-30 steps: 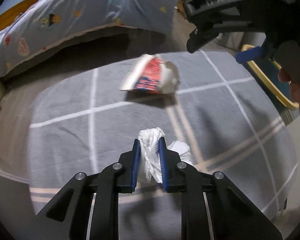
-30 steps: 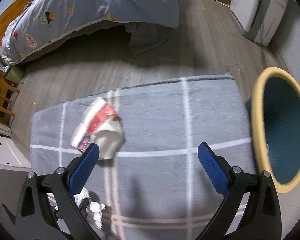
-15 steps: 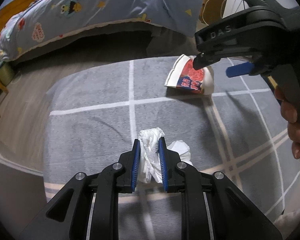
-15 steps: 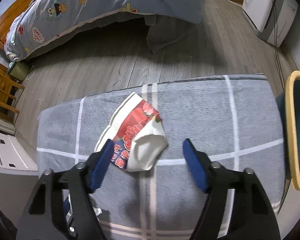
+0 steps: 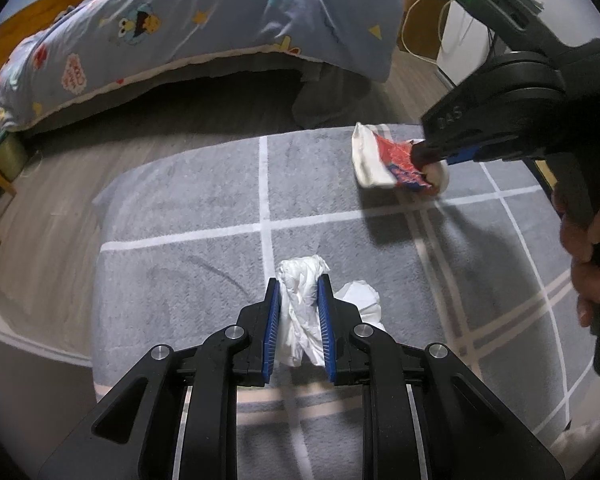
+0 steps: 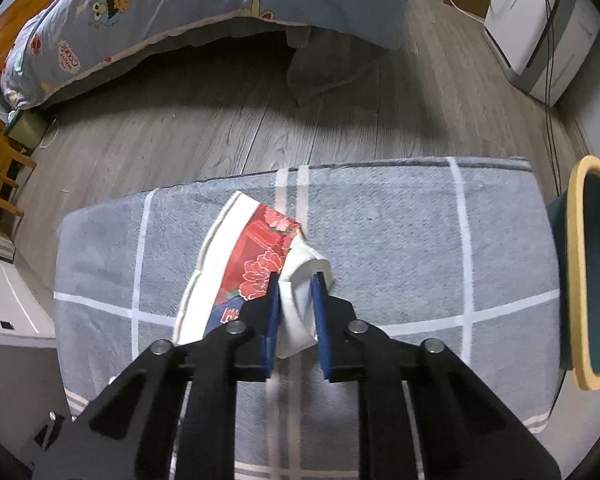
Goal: Collect trash
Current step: 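Carry the tissue and red-and-white paper cup over the bin with both grippers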
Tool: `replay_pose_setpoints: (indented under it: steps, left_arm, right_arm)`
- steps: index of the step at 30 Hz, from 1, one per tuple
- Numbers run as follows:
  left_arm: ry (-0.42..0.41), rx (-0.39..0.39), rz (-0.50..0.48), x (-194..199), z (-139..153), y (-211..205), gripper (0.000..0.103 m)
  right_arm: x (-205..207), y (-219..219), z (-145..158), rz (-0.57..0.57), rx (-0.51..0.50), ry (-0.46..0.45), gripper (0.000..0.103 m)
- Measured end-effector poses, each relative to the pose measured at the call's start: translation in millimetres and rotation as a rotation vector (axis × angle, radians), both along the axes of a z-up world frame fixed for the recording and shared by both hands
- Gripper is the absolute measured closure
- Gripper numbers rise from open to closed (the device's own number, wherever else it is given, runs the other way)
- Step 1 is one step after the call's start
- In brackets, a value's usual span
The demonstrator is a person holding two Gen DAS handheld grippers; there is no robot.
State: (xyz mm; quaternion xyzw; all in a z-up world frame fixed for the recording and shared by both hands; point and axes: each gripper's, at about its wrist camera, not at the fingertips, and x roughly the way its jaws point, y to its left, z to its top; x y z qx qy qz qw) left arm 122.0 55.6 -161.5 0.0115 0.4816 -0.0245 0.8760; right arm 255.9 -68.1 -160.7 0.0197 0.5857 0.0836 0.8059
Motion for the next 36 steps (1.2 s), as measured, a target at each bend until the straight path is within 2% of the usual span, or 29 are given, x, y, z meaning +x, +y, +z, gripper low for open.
replay_pose_setpoints:
  steps: [13,17,29,36]
  left_arm:
    - [-0.049,-0.009,-0.012,-8,19,-27,0.083]
    - [-0.057,0.005,-0.050,-8,22,-49,0.083]
    - [-0.075,0.002,-0.138,-2,28,-108,0.083]
    - [-0.081,0.003,-0.198,1,29,-150,0.083]
  right_arm:
    - [-20,-55,49,-0.023,0.065,-0.081,0.091]
    - [-27,-81,62,-0.038,0.072,-0.092,0.091]
    - [-51,-194,97,-0.116,0.050,-0.165,0.091]
    - [-65,-262,102,-0.198,0.080,-0.183,0.091]
